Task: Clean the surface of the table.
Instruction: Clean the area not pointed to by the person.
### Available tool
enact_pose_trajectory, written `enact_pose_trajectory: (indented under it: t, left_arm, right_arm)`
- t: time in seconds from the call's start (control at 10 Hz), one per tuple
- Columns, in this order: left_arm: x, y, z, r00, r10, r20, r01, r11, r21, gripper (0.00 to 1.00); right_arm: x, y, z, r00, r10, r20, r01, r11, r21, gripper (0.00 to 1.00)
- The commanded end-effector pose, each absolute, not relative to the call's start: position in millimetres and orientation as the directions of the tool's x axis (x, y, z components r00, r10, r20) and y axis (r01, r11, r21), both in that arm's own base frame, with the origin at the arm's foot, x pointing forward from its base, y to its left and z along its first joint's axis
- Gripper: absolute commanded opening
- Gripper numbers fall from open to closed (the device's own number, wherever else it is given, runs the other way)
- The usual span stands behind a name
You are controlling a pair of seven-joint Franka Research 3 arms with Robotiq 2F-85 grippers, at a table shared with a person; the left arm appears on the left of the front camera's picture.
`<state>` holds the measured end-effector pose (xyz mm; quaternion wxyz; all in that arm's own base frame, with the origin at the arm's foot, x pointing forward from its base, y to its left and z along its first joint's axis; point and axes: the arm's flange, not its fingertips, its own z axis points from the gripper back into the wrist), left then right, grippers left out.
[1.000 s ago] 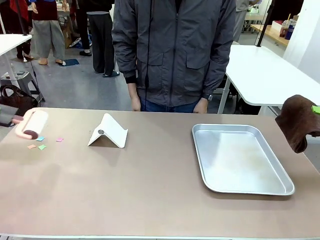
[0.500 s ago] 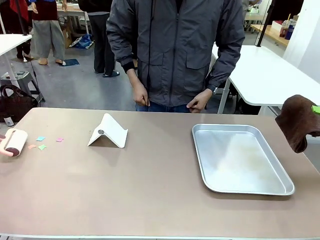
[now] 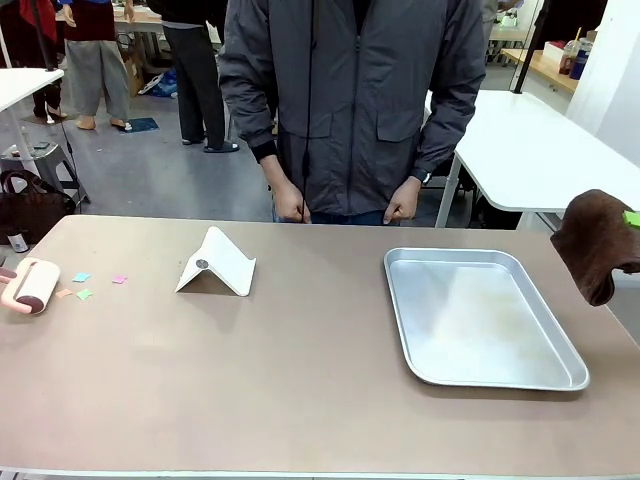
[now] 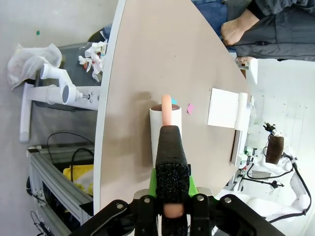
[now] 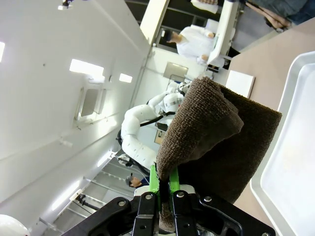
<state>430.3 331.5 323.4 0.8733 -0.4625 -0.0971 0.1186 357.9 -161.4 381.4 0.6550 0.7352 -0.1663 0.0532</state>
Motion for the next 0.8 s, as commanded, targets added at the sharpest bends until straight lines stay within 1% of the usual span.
enact_pose_trajectory:
  t: [0.0, 0.1, 0.3, 0.4, 0.7]
  left_arm:
    - [421, 315, 323, 0.961, 0.263, 0.081, -0.087, 0.569, -0.818, 0.22]
    - [420, 309, 322, 0.966, 0.238, 0.103, -0.061, 0.596, -0.801, 0.22]
    - [419, 291, 319, 0.979, 0.166, 0.118, -0.006, 0.603, -0.798, 0.22]
    - [419, 283, 318, 0.978, 0.160, 0.136, 0.007, 0.623, -0.782, 0.22]
    - [419, 262, 317, 0.986, 0.127, 0.109, 0.003, 0.638, -0.770, 0.22]
  right_arm:
    - [356, -161, 387, 0.935, -0.178, 0.308, -0.328, -0.097, 0.940, 0.09]
    - [356, -161, 387, 0.935, -0.178, 0.308, -0.328, -0.097, 0.940, 0.09]
    - [356, -161, 387, 0.935, -0.178, 0.308, -0.328, -0.097, 0.940, 0.09]
    - [356, -161, 387, 0.935, -0.178, 0.308, -0.328, -0.097, 0.940, 0.09]
    - [356, -161, 387, 0.935, -0.178, 0.308, -0.328, -0.097, 0.940, 0.09]
